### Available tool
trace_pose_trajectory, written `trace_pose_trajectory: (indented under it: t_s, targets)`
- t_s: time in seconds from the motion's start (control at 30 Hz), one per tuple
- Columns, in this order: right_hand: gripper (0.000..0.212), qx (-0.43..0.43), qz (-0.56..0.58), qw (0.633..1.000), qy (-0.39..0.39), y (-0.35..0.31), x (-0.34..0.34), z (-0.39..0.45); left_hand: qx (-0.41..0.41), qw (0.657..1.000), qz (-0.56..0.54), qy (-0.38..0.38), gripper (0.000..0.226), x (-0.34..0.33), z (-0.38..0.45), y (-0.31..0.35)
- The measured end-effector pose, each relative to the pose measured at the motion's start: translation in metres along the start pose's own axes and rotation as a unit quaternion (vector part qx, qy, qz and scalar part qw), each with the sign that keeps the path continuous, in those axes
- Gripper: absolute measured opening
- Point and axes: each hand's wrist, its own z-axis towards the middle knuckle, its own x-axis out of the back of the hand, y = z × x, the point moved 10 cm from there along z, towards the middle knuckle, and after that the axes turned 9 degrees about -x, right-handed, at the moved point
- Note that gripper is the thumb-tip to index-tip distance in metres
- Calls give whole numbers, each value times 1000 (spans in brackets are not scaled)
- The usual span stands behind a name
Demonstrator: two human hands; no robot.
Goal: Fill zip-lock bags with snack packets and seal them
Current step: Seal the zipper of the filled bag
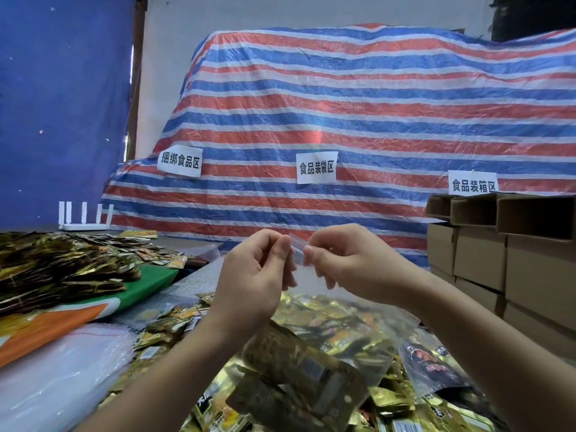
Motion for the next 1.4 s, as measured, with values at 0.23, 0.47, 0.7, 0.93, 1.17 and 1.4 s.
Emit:
trace_pose_trajectory:
  t_s: [0.23,0.47,0.7,0.93,1.17,1.4]
  targets:
    - [20,29,2,997,74,-13,12,0,-39,997,63,5,28,2,10,15]
    - [18,12,13,997,74,-18,11,2,-43,995,93,-3,29,6,13,22]
    - [20,-6,6,997,72,-18,15,5,-48,993,106,-22,25,1,14,29]
    - [20,-20,-7,997,74,-15,15,6,-58,989,128,-43,23,-4,16,29]
    - [19,-30,-10,996,77,-11,15,7,-28,995,84,-43,25,-6,15,18]
    - [20,-41,-13,996,74,-4,10,8,-41,993,93,-63,27,-10,15,17]
